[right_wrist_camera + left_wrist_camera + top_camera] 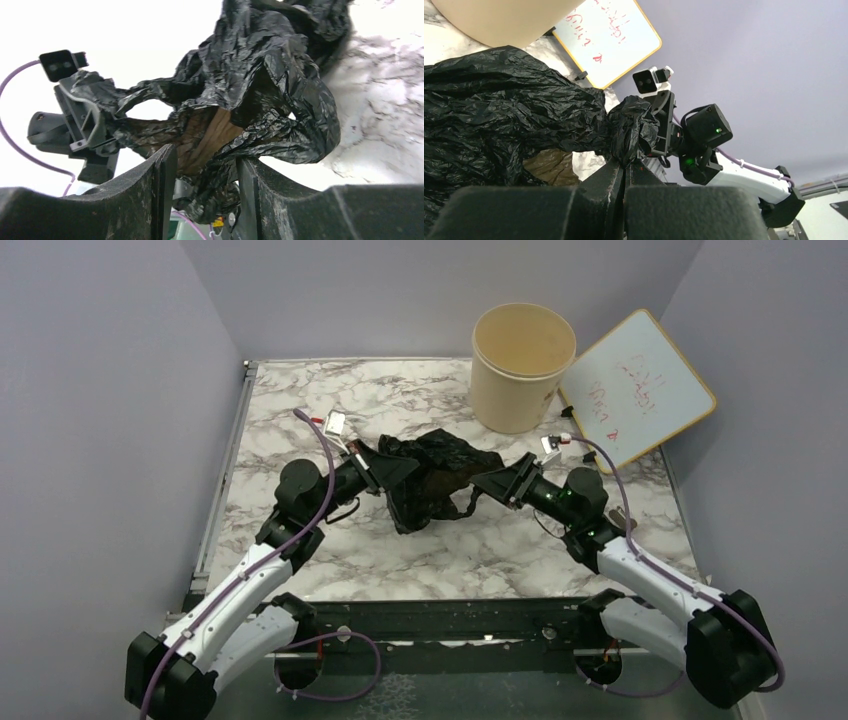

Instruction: Put the trash bags into the trash bin

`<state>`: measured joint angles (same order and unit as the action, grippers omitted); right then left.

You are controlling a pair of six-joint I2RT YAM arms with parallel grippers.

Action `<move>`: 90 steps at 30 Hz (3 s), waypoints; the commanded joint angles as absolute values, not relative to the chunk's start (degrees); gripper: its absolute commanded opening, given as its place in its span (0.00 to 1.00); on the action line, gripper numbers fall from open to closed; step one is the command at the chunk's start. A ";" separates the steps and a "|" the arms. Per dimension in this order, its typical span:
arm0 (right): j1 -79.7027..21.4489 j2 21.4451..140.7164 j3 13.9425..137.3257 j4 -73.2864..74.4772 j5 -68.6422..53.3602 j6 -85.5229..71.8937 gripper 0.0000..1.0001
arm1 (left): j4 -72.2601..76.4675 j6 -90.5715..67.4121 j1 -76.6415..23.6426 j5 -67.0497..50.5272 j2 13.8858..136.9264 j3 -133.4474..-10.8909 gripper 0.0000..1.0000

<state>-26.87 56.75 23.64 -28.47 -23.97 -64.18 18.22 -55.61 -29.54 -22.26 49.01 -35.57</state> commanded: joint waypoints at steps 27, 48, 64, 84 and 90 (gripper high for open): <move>-34.89 64.44 12.50 -58.26 -22.15 -73.10 0.51 | 30.15 -63.47 -37.46 -2.42 43.28 -28.74 0.00; -40.26 78.15 10.35 -88.32 -11.92 -79.58 0.40 | 30.06 -64.26 -37.53 -2.81 41.46 -27.19 0.00; -35.78 51.06 25.08 -22.87 -12.61 -59.16 0.16 | 6.03 -52.42 -37.38 -1.43 39.84 -35.87 0.00; -28.81 57.43 49.83 14.50 -25.41 -47.63 0.45 | -19.97 -44.60 -34.28 3.28 43.43 -49.76 0.00; -28.65 57.62 47.32 7.89 -30.20 -53.00 0.33 | -18.06 -46.56 -34.28 2.86 42.24 -47.49 0.00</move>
<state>-29.02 58.08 48.86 12.86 -24.34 -48.80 -19.38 -44.64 -34.50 1.10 42.41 -48.23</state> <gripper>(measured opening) 0.388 0.003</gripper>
